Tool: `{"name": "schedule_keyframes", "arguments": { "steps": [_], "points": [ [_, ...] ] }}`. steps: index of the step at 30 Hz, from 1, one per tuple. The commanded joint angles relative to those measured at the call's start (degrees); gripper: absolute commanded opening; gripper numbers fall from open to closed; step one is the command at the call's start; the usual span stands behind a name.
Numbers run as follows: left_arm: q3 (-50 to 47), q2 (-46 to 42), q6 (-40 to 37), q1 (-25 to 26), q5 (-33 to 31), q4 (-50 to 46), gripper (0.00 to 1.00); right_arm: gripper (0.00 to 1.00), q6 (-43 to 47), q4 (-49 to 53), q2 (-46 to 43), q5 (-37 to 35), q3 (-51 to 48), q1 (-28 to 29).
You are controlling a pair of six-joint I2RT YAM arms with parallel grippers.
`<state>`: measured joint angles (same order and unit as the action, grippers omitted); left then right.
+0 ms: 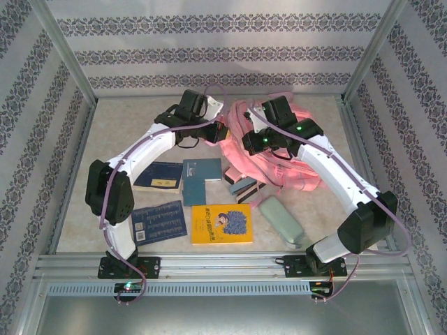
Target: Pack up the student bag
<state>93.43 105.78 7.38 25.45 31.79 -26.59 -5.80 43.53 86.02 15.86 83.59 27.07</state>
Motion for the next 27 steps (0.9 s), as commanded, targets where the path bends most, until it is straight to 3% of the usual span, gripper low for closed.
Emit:
{"name": "schedule_keyframes", "arguments": {
  "steps": [1, 3, 7, 8, 11, 16, 19, 23, 27],
  "points": [
    [2.6, 1.4, 3.6, -5.4, -4.1, 6.7, 0.0, 0.0, 2.0, 11.2, -2.9, -1.6, -0.9, 1.7],
    [2.3, 1.2, 5.9, -5.5, -2.5, 7.9, 0.0, 0.02, 0.6, 10.9, -2.4, -4.1, -0.5, 1.5],
    [-2.8, -1.3, 15.8, -5.3, 0.6, 17.4, 0.0, 0.32, -6.1, 10.4, -3.1, -13.3, 2.8, 0.7],
    [-4.1, -2.0, 18.6, -5.2, 0.9, 19.9, 0.0, 0.34, -9.4, 10.6, -3.7, -15.8, 3.9, 0.2],
    [-5.1, -3.4, 22.5, -4.7, 0.6, 22.8, 0.0, 0.28, -19.9, 12.3, -6.3, -17.4, 4.9, -3.6],
    [-4.0, -4.8, 24.4, -3.8, 0.0, 23.1, 0.0, 0.02, -30.5, 16.5, -11.5, -15.6, -4.3, -9.0],
    [-3.6, -4.9, 24.5, -3.5, 0.2, 23.4, 0.0, 0.0, -32.8, 19.5, -11.7, -14.1, -9.4, -8.4],
    [-2.2, -4.3, 25.1, -2.7, 0.8, 23.3, 0.0, 0.0, -35.8, 11.4, -13.0, -3.9, -17.6, -5.1],
    [-0.9, -4.2, 25.1, -2.0, 1.0, 22.5, 0.0, 0.0, -35.7, 9.0, -8.1, -0.3, -17.9, -0.4]
  ]
}}
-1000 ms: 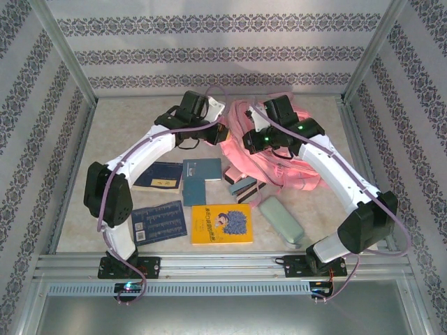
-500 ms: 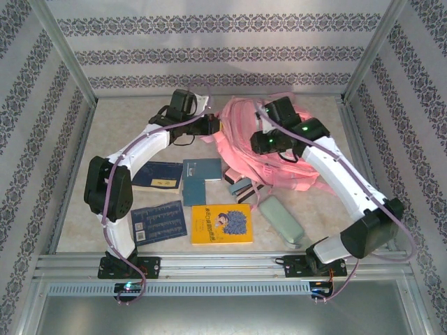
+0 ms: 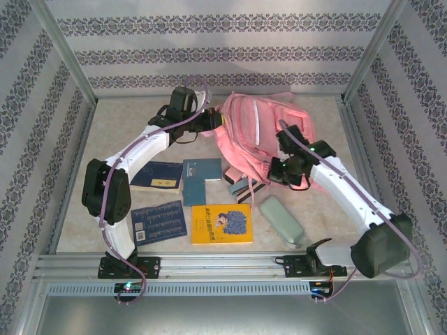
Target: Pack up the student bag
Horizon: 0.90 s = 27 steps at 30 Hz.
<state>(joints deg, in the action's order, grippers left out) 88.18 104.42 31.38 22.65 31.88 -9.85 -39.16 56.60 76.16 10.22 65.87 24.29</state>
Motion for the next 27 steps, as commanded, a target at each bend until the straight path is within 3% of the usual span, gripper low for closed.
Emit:
{"name": "schedule_keyframes", "arguments": {
  "steps": [1, 7, 17, 20, 24, 27],
  "points": [
    [4.5, -3.0, 1.1, 1.0, 0.9, 5.6, 0.0, 0.0, -2.3, -4.5, 3.1, 4.7, -0.2, 3.3],
    [2.9, -6.1, 1.2, 1.1, 0.3, 4.3, 0.0, 0.0, -3.1, -6.2, 10.2, -6.7, 2.7, -1.0],
    [-7.7, -10.8, 2.0, 2.6, 0.2, 5.7, 0.0, 0.0, 2.4, -2.2, 24.6, -20.3, 23.5, -9.1],
    [-8.8, -10.0, 2.2, 4.3, 0.3, 5.8, 0.0, 0.05, 3.5, -0.4, 25.5, -24.4, 27.7, -10.1],
    [-8.3, -7.7, 2.5, 5.8, 0.1, 6.2, 0.0, 0.15, 1.5, 0.4, 21.2, -17.1, 29.4, -10.3],
    [-6.5, -5.9, 2.2, 6.6, 0.0, 5.7, 0.0, 0.18, -7.5, 1.5, 17.5, -7.8, 28.7, -10.2]
  ]
}}
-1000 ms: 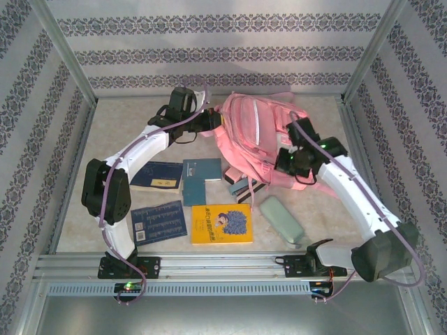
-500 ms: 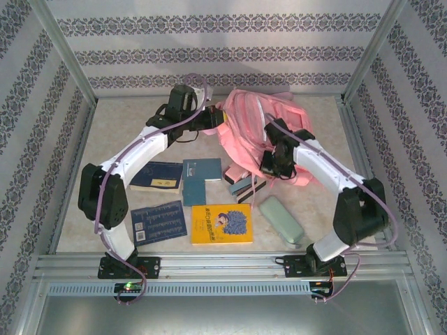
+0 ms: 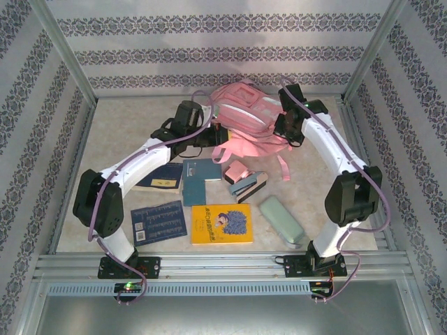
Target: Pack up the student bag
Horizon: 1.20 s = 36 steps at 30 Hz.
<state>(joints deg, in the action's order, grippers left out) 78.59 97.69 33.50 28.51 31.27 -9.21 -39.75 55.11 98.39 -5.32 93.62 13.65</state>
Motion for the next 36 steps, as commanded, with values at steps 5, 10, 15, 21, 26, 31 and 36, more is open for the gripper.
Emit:
{"name": "schedule_keyframes", "arguments": {
  "steps": [5, 10, 15, 21, 26, 31, 36],
  "points": [
    [6.2, 2.5, -1.3, 2.2, 0.7, 2.9, 0.0, 0.29, -23.7, -1.1, -8.6, 20.9, -3.2, 1.1],
    [6.6, 2.5, -1.5, 2.7, 0.6, 1.7, 0.0, 0.48, -39.6, -12.4, -11.8, 27.5, -12.4, 2.1],
    [5.5, 1.5, -1.8, 3.5, 0.6, 1.6, 0.0, 0.49, -45.9, -18.3, -11.6, 27.0, -16.7, 2.9],
    [5.0, 0.9, -2.0, 3.6, 0.9, 1.2, 0.0, 0.49, -46.0, -25.2, -10.3, 24.7, -19.0, 1.3],
    [4.7, 0.4, -2.7, 3.6, 1.0, 0.5, 0.0, 0.48, -45.0, -28.3, -10.4, 22.3, -20.3, 0.3],
    [4.6, 0.5, -2.6, 3.6, 1.2, 0.7, 0.0, 0.48, -46.5, -28.6, -8.9, 23.2, -20.8, 0.3],
    [4.5, 0.6, -2.6, 3.7, 1.4, 0.8, 0.0, 0.43, -47.1, -29.3, -8.0, 22.3, -20.9, 0.3]
  ]
}}
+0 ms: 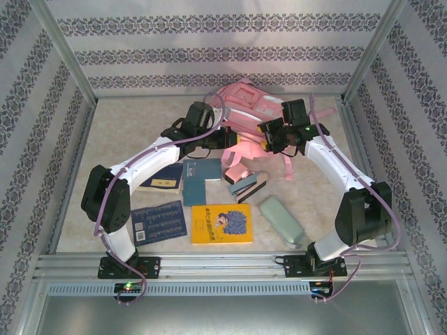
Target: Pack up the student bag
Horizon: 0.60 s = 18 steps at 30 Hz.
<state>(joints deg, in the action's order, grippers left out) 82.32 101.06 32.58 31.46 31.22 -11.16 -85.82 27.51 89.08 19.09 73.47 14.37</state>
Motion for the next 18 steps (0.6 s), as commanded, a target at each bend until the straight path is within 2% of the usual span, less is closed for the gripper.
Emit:
{"name": "schedule_keyframes", "arguments": {
  "steps": [1, 6, 8, 18],
  "points": [
    [0.6, -2.8, -1.7, 0.7, 1.4, 2.9, 0.0, 0.39, -1.1, -1.6, 1.6, -2.1, -0.6, -0.5],
    [0.2, -3.2, -2.5, 0.7, 1.1, 2.3, 0.0, 0.09, 0.5, -0.5, 1.2, -3.7, 0.3, -1.0],
    [-0.3, -3.5, -2.9, 0.7, 0.7, 1.9, 0.0, 0.0, 1.5, 0.1, 0.6, -3.9, 0.3, -1.3],
    [-2.5, -5.6, -6.3, -0.9, -3.3, -2.6, 0.0, 0.0, 11.1, 8.4, -1.8, -8.4, 2.9, -3.1]
  ]
}}
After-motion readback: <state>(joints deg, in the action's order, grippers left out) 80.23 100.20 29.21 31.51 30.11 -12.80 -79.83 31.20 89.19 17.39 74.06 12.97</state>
